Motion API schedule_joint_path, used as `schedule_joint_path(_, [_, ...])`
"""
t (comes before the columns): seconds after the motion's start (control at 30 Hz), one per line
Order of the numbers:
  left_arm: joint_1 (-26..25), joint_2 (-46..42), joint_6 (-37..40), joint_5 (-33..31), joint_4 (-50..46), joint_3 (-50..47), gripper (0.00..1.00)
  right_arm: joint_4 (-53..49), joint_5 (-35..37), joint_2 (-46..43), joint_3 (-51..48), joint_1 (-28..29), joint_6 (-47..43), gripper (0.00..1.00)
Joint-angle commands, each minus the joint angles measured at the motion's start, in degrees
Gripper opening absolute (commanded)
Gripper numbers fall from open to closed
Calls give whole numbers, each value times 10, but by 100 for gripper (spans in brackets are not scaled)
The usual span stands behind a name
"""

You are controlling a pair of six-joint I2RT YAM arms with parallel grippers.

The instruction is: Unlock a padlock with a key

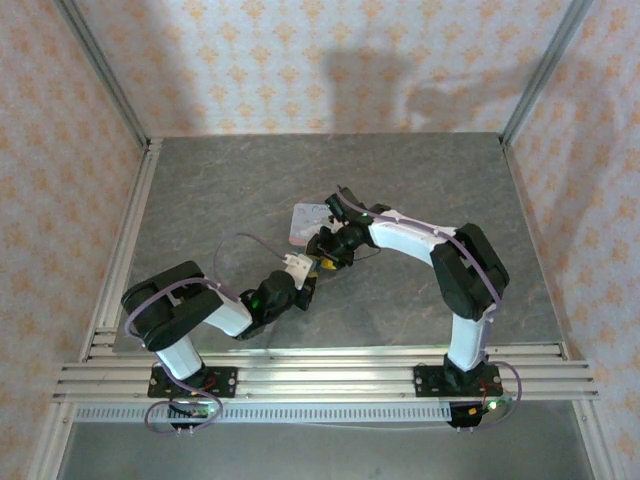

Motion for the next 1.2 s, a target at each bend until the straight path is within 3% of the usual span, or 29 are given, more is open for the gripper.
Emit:
schedule_joint_path(0.0, [-8,14,-9,8,43,2,0,-15,-10,-1,-25,10,19,48])
schedule_joint_path(0.47, [-7,-9,-21,-8,27,0,0,-47,135,-100,-59,14,9,53])
schedule_joint_path(0.73, [-7,-35,-12,-7,-16,8,0,14,134,-101,-91,32,48,51])
schedule_joint_path(1.17, [-8,-39,0,-5,-34,17,0,5,133,-58,-60,41,52,49])
